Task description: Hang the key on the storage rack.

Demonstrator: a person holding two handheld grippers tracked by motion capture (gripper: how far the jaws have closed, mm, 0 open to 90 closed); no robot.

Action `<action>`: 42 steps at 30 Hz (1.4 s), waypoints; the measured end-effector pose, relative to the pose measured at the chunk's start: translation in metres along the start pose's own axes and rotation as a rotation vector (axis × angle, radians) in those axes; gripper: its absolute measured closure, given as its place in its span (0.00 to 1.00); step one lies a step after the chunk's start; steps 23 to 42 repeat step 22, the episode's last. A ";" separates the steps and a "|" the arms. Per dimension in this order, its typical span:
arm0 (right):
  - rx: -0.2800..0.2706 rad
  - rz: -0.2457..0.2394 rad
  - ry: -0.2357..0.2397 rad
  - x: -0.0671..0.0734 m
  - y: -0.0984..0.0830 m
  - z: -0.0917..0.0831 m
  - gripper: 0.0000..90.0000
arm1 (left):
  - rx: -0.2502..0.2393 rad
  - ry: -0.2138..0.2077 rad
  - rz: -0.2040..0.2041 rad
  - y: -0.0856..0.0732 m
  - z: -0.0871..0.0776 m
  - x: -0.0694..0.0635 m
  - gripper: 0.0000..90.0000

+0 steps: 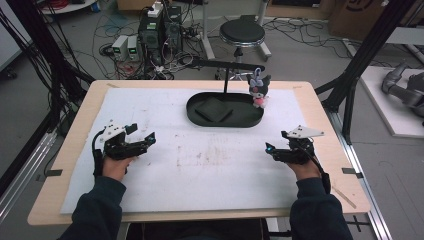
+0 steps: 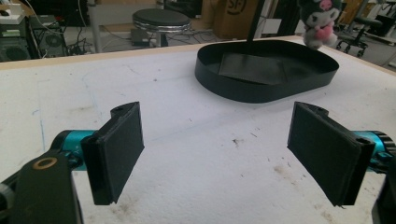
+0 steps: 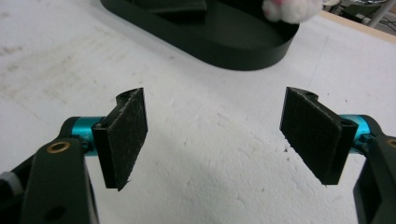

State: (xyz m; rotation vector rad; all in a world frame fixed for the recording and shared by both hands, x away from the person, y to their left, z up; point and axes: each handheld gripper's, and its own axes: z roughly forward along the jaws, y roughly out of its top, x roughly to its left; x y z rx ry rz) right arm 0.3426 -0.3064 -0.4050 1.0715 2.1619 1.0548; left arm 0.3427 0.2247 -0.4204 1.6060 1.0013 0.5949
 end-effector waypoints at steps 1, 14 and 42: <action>0.000 -0.006 -0.005 0.000 -0.001 0.000 0.26 | -0.001 -0.003 0.000 0.000 0.001 0.000 0.20; 0.007 -0.032 -0.034 0.001 -0.001 0.002 0.26 | 0.003 -0.004 0.006 -0.001 0.001 -0.001 0.20; -0.007 -0.031 -0.048 0.000 -0.001 0.001 0.26 | 0.001 -0.002 0.007 0.000 0.001 -0.001 0.20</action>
